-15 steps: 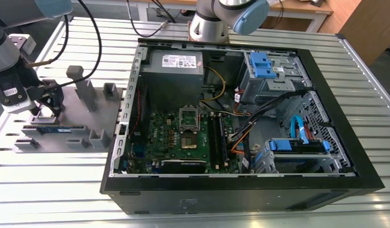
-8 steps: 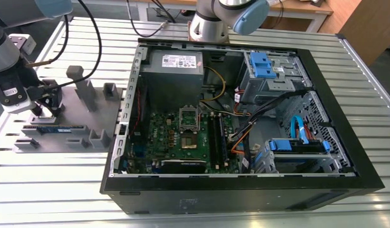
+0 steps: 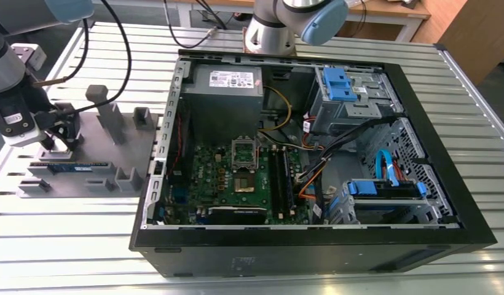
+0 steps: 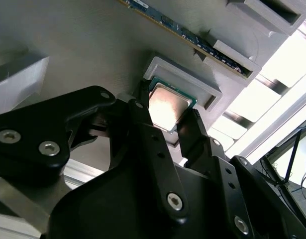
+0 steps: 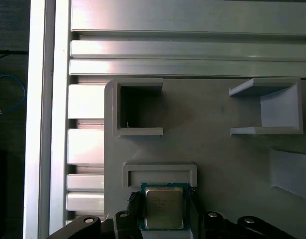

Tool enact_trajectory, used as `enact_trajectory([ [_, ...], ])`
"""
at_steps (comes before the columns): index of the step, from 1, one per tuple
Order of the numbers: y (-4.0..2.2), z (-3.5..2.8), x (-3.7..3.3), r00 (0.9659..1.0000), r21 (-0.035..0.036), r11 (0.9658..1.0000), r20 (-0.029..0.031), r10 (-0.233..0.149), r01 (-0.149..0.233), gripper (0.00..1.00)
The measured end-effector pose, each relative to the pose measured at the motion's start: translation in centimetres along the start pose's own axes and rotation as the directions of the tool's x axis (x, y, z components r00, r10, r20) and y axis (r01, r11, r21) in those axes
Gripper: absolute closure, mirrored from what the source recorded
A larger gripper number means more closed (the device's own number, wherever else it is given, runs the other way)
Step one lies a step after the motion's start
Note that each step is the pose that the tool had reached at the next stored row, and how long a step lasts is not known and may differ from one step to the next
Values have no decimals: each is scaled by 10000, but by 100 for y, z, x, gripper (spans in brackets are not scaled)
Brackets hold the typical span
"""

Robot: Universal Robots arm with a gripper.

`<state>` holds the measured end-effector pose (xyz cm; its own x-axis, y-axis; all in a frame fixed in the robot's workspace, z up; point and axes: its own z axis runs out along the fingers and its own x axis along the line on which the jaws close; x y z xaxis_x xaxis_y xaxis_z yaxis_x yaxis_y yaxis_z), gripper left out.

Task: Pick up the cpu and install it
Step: 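Pick up the cpu and move it towards the insertion slot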

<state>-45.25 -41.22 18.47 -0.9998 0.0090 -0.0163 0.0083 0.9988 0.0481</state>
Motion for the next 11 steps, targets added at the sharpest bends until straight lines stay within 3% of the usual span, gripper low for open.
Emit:
enact_trajectory([
  [6,4,-74,-1,10000,0,10000,-1,0,0,53],
  [11,4,-84,-1,10000,0,10000,-1,0,0,53],
])
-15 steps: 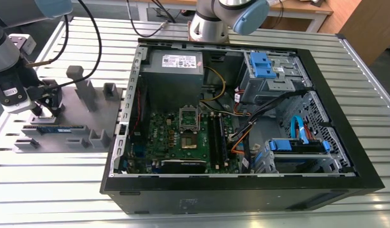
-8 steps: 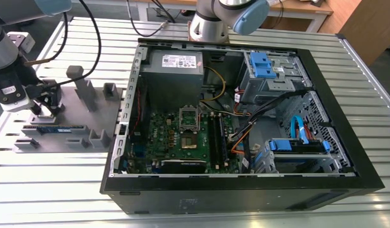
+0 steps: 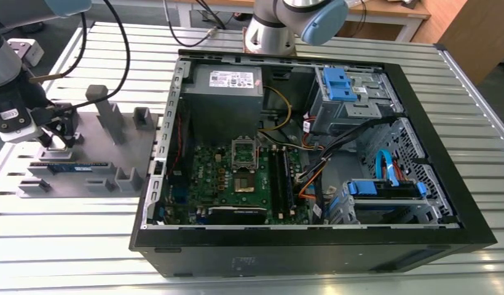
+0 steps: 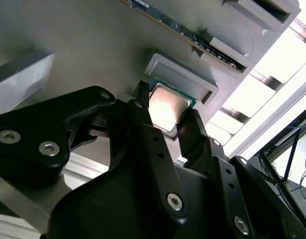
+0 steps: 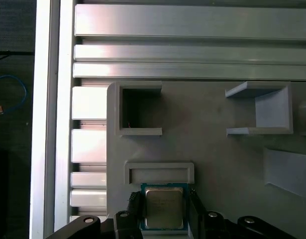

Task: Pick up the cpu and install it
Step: 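Pick up the cpu and move it towards the insertion slot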

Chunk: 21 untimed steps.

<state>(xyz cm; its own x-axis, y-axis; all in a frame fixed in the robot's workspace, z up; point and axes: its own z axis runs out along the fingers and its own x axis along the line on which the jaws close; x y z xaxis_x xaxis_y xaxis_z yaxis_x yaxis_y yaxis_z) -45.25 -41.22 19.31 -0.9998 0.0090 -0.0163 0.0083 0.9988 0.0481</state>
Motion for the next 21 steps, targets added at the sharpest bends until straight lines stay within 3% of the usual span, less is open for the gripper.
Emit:
enact_trajectory([
  [21,-3,51,4,10000,0,10000,0,0,0,53],
])
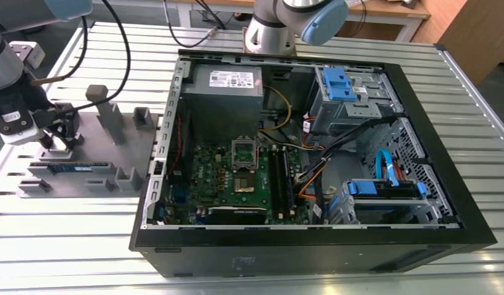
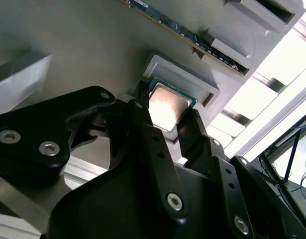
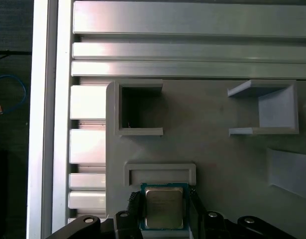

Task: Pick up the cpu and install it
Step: 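Pick up the cpu and move it towards the insertion slot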

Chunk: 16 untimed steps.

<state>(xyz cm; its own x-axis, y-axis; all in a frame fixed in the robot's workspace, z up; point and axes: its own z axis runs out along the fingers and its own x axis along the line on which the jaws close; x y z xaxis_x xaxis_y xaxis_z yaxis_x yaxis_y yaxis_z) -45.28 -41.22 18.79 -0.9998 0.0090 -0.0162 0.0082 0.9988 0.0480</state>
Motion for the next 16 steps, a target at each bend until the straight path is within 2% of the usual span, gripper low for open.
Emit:
enact_trajectory([
  [16,-1,35,4,10000,0,10000,0,0,0,53],
])
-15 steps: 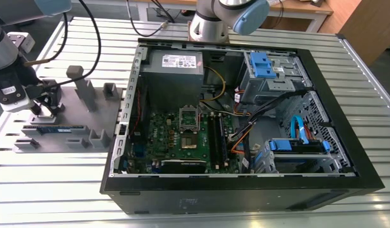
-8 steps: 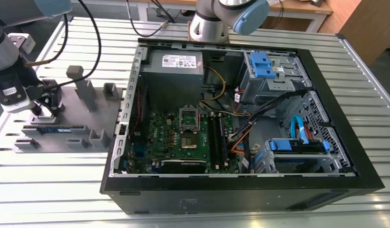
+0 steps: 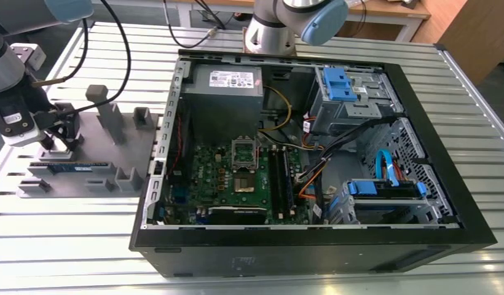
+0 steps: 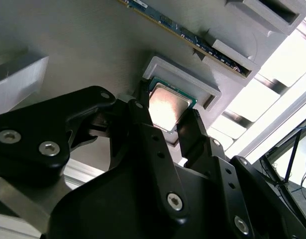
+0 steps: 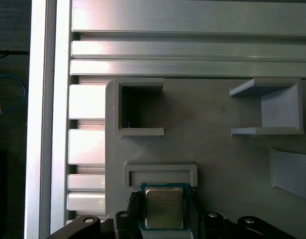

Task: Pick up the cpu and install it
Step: 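Pick up the cpu and move it towards the insertion slot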

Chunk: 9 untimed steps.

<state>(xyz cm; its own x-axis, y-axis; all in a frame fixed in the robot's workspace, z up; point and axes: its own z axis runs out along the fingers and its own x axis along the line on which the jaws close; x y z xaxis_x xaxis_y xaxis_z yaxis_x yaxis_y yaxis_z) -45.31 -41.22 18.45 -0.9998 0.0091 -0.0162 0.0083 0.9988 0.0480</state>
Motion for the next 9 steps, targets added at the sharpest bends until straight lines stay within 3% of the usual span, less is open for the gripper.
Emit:
enact_trajectory([
  [8,0,1,0,10000,0,10000,0,0,0,52],
  [9,0,1,0,10000,0,10000,0,0,0,46],
])
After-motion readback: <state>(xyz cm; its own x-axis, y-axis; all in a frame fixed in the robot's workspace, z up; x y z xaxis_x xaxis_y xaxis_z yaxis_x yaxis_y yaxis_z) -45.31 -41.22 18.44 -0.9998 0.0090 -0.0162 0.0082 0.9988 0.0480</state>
